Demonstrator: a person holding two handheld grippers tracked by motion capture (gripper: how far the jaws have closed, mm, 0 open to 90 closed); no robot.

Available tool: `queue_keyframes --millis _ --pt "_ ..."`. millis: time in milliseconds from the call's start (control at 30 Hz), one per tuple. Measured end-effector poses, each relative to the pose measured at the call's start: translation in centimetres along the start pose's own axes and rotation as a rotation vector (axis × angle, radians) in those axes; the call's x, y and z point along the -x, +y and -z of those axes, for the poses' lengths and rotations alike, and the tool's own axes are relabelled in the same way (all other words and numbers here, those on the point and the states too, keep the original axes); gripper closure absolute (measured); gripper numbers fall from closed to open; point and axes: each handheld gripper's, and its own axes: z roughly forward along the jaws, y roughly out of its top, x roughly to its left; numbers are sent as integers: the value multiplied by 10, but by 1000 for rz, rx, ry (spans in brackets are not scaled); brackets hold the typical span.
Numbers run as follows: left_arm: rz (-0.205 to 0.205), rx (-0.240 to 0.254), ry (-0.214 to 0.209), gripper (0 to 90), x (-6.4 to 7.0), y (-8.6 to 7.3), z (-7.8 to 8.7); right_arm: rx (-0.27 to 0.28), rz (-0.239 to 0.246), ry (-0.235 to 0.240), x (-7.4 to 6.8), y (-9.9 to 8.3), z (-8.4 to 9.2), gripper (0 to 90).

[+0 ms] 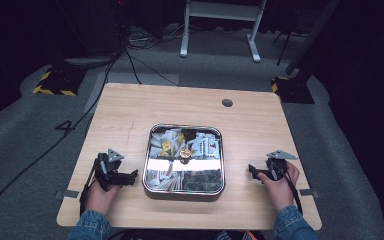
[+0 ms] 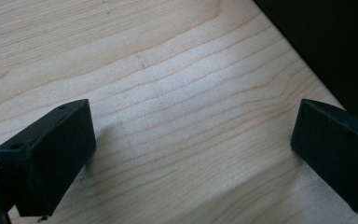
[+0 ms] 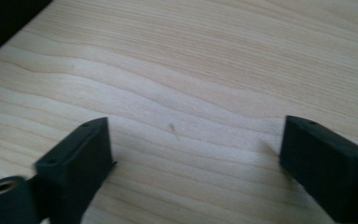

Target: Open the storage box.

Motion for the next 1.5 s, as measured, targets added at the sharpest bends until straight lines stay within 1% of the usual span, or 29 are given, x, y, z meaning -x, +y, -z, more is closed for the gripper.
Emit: queue_keyframes --millis 67,100,133,167,200,267,333,400,500,567,600,733,833,900,1000,1100,1200,1233,1267,1300,1433,1500 --pt "-1 -1 0 1 0 1 -1 8 19 19 -2 1 1 268" --pt "-1 -1 0 1 0 1 -1 8 19 19 -2 1 1 268" --pt "-1 -3 -3 1 0 1 -1 3 26 25 -3 2 2 292" --pt "0 -1 -1 1 0 1 -1 -2 39 29 -4 3 3 287" --pt "-1 -3 1 3 0 1 -1 11 53 34 -5 6 5 300" --pt "4 -2 3 4 0 1 -1 21 57 42 -6 7 8 313" --pt "4 -2 3 4 0 1 -1 40 50 79 -9 14 16 334" --pt "5 1 5 4 1 1 -1 52 58 115 -14 19 21 356" --pt "3 2 8 5 0 2 -2 41 99 157 -23 23 28 377" --pt "3 2 8 5 1 2 -2 36 117 195 -30 26 31 389" --pt "5 1 5 5 1 2 -1 38 126 213 -33 28 32 392" --pt "4 3 6 10 1 1 -1 63 155 256 -47 41 41 394" --pt "10 2 10 11 3 0 0 82 186 297 -62 51 46 388" --pt "13 4 11 11 4 -1 0 85 223 339 -75 57 48 390" --pt "16 4 17 11 6 -1 1 86 269 388 -96 68 49 388" --pt "15 3 18 11 8 -2 2 91 317 430 -117 82 47 388" --pt "16 3 17 10 8 -2 2 79 362 463 -137 96 42 390" --pt "17 2 16 10 8 -2 2 71 370 476 -144 100 39 391" --pt "17 2 16 11 8 -2 2 71 370 476 -144 100 39 391" --pt "17 3 15 11 8 -2 2 54 381 496 -154 106 34 392" --pt "11 4 11 11 8 -2 2 20 399 502 -171 116 18 392" --pt "8 4 9 11 8 -2 1 -1 393 506 -178 120 9 393"
